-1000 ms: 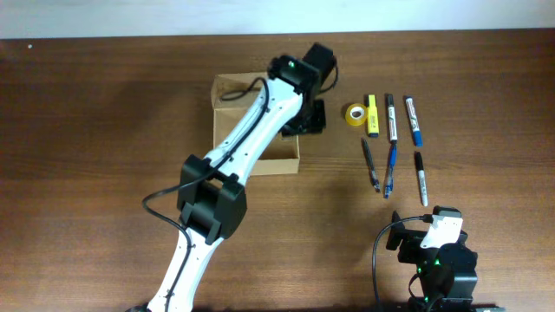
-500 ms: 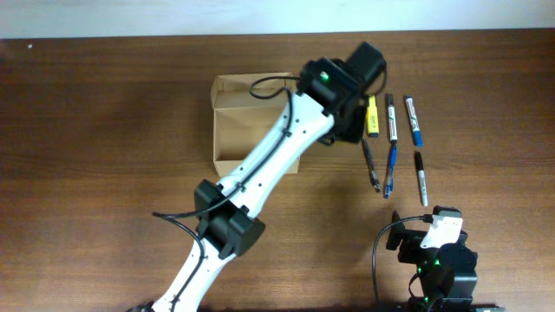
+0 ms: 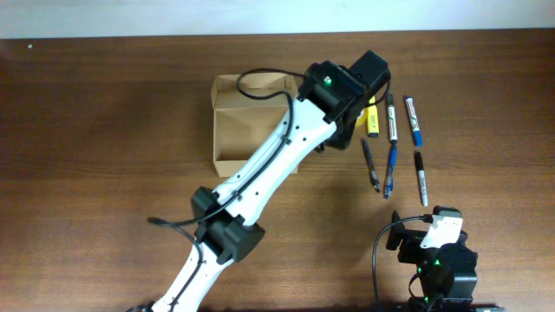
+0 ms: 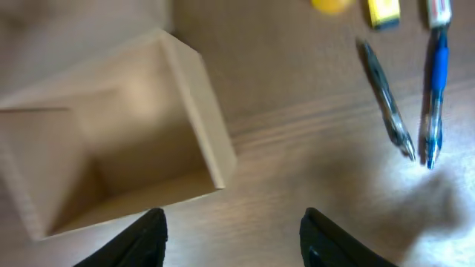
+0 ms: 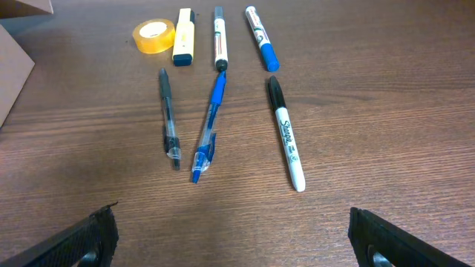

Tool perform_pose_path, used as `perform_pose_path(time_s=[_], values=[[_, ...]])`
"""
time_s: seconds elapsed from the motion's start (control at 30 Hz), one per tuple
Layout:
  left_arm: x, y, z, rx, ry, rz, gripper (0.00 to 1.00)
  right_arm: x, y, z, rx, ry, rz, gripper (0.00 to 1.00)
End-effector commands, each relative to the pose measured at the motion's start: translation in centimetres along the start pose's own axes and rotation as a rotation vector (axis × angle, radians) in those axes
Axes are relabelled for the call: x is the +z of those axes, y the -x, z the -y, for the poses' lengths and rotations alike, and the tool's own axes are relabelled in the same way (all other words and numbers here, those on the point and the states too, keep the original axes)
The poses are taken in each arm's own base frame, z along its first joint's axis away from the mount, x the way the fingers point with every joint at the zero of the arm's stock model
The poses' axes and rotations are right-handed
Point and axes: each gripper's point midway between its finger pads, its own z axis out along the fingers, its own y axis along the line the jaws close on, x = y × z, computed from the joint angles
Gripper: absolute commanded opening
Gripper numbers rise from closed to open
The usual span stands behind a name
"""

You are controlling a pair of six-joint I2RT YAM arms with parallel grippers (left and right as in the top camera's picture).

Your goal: Pack container

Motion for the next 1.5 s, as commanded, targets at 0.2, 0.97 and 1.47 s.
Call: perform_pose_path(time_s=[0.2, 0.97, 1.47], values=[[-18.0, 1.3, -16.0, -0.206, 0.094, 0.432, 0.60, 0.1, -0.1, 0.2, 0.009, -0.008, 0.002, 0.99], [-13.0, -9.5, -41.3, -0.748, 0.376, 0.128, 1.00, -3.3, 6.6, -1.7, 0.017, 0.090, 0.140, 0.99], [2.5, -13.3, -40.4, -0.693, 0.325, -0.309, 1.00, -1.7, 19.5, -5.0, 0.015, 0.160, -0.405, 0.99]])
